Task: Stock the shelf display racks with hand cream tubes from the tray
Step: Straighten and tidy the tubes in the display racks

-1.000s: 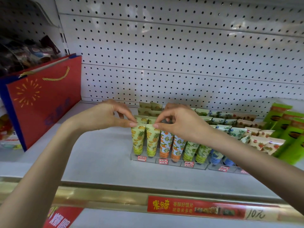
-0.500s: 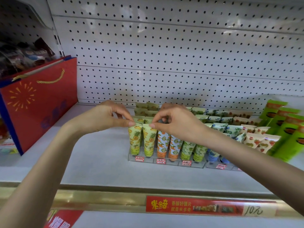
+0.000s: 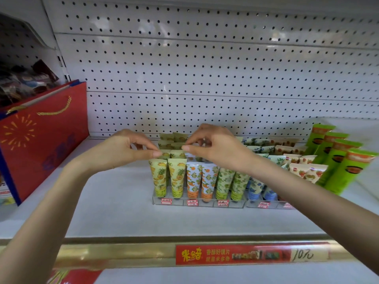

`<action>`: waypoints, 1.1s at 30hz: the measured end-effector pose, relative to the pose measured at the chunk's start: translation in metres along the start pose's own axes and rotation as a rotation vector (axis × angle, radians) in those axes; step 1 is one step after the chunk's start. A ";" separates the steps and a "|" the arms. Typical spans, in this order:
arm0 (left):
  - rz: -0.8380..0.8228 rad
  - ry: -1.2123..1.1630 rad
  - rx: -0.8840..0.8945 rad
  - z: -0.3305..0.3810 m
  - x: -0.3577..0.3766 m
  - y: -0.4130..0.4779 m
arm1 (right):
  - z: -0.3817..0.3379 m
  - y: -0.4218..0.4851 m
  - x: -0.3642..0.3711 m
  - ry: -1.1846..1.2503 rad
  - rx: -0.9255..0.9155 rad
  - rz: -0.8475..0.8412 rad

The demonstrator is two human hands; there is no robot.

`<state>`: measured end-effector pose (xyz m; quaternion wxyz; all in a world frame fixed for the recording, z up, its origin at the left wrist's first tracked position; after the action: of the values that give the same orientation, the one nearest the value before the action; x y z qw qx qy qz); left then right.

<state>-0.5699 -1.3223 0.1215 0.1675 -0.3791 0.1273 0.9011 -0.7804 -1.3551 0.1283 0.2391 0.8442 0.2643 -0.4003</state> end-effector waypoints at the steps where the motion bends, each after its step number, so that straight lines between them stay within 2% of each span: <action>1: 0.022 -0.005 -0.002 0.002 -0.002 0.000 | 0.002 -0.002 -0.007 0.019 0.021 0.021; 4: 0.106 0.011 -0.036 0.009 -0.007 0.002 | 0.011 -0.009 -0.030 0.033 0.087 0.094; 7: 0.157 -0.002 -0.037 0.021 -0.007 0.004 | 0.021 -0.019 -0.056 0.151 0.100 0.177; 12: 0.190 0.018 -0.020 0.034 0.003 0.006 | 0.038 -0.040 -0.086 0.119 0.142 0.270; 17: 0.255 0.069 -0.014 0.045 0.018 0.013 | 0.051 -0.066 -0.091 0.037 0.185 0.255; 23: 0.289 0.161 -0.060 0.064 0.030 0.033 | 0.053 -0.072 -0.091 -0.114 0.211 0.135; 26: 0.237 0.254 -0.087 0.073 0.039 0.052 | 0.054 -0.058 -0.084 -0.158 0.227 0.066; 30: 0.069 0.496 -0.110 0.094 0.057 0.083 | 0.064 -0.044 -0.077 -0.168 0.271 0.007; 33: -0.015 0.563 -0.127 0.096 0.068 0.102 | 0.074 -0.042 -0.072 -0.207 0.326 -0.035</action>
<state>-0.7167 -1.3672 0.1475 0.1083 -0.6250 0.1095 0.7653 -0.8864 -1.3877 0.1360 0.1180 0.8214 0.1847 -0.5266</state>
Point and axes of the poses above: each hand's wrist, its own y-axis towards the middle knuckle, its own x-axis out of the palm, z = x × y, the point moved 3 cm from there along y, towards the middle knuckle, and after that the axes turned 9 degrees about -z, right-handed, at the moved point
